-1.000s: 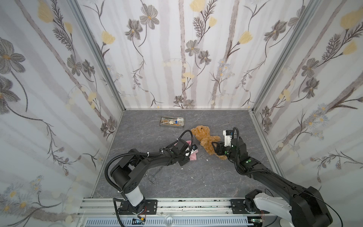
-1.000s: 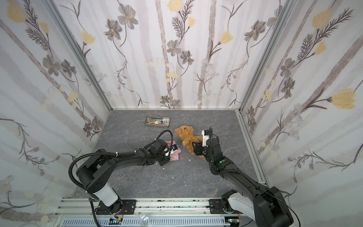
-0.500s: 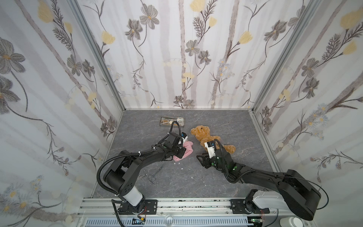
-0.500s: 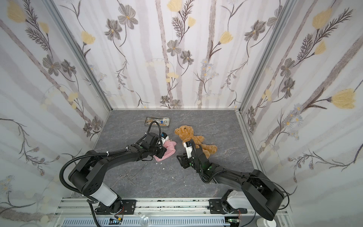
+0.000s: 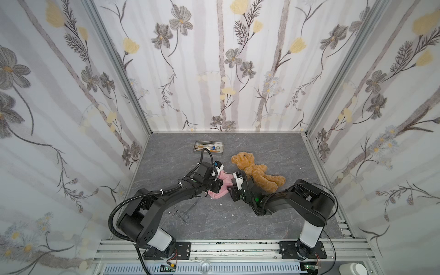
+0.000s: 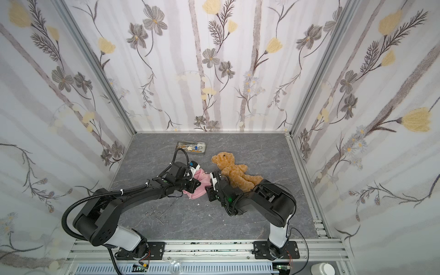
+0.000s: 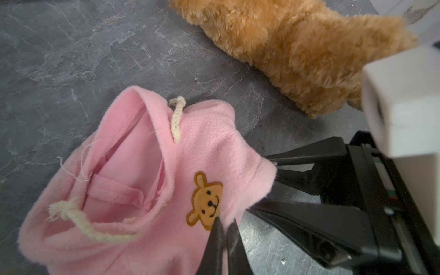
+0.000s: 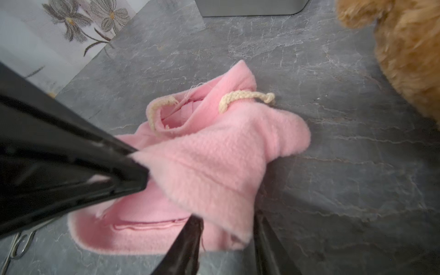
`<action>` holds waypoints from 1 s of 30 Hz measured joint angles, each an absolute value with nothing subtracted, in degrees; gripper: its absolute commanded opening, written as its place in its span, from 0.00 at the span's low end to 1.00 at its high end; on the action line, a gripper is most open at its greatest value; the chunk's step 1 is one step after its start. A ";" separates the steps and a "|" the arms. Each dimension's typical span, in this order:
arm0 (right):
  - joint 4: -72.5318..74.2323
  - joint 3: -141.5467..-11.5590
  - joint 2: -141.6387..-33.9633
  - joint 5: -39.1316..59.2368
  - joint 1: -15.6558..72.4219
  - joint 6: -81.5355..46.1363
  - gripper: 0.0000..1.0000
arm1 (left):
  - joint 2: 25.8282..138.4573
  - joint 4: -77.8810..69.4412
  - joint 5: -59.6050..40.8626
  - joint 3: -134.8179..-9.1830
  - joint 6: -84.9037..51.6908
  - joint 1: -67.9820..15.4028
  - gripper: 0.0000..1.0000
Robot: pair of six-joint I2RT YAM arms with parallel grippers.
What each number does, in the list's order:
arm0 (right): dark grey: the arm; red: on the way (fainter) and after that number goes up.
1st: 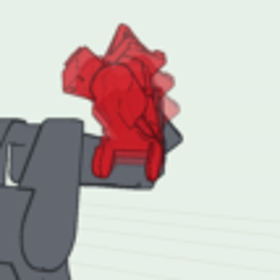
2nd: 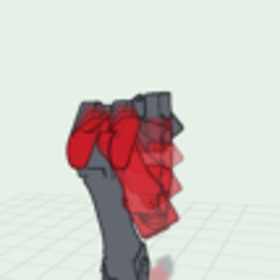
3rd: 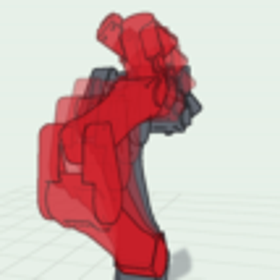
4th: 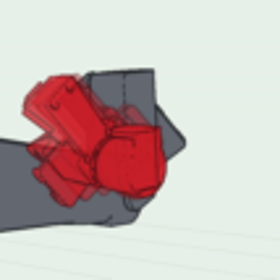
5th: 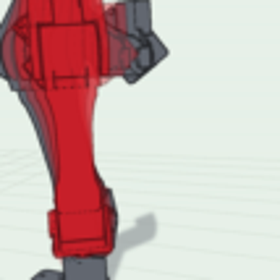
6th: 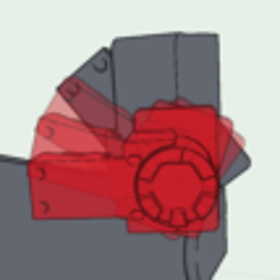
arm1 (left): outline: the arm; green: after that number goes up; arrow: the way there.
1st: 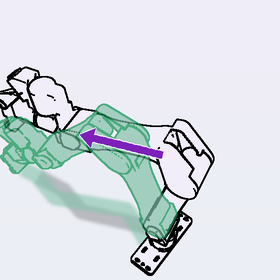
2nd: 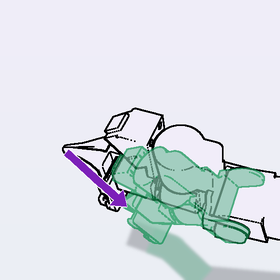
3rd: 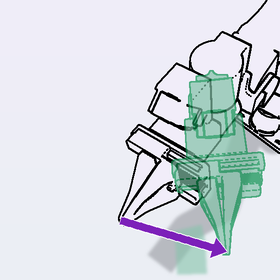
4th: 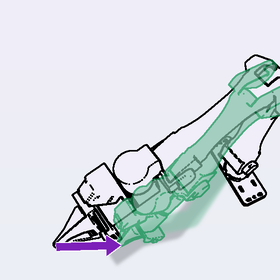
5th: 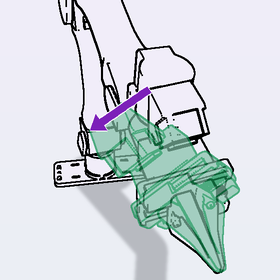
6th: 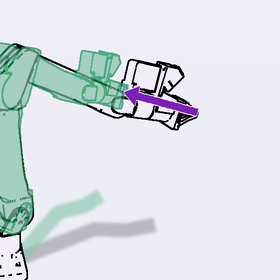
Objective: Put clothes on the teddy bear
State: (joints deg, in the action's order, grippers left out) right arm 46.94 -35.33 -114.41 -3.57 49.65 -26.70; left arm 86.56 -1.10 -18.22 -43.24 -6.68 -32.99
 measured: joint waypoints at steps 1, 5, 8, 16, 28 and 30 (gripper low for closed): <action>47.05 -35.92 -114.98 -3.81 49.36 -26.74 0.13 | 86.41 -1.13 -18.17 -43.00 -6.68 -32.99 0.00; 47.81 -36.14 -114.87 -4.60 48.73 -27.11 0.00 | 86.06 -1.15 -17.63 -42.22 -6.22 -33.30 0.00; 47.83 -35.90 -113.67 -4.32 48.66 -27.55 0.00 | 86.04 -1.26 -15.57 -42.00 -4.84 -34.50 0.04; 48.62 -34.13 -111.33 -0.69 48.62 -32.93 0.00 | 88.99 -1.54 -10.24 -43.00 -1.43 -37.26 0.19; 48.34 -34.13 -111.11 0.32 48.51 -35.55 0.00 | 93.38 -1.67 -7.09 -45.67 0.51 -39.35 0.31; 48.36 -34.15 -111.11 0.32 48.47 -35.55 0.00 | 93.93 -1.67 -6.61 -46.04 0.75 -39.44 0.29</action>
State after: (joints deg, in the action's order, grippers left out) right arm 48.36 -34.15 -111.11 0.32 48.47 -35.55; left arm 93.93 -1.67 -6.61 -46.04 0.75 -39.44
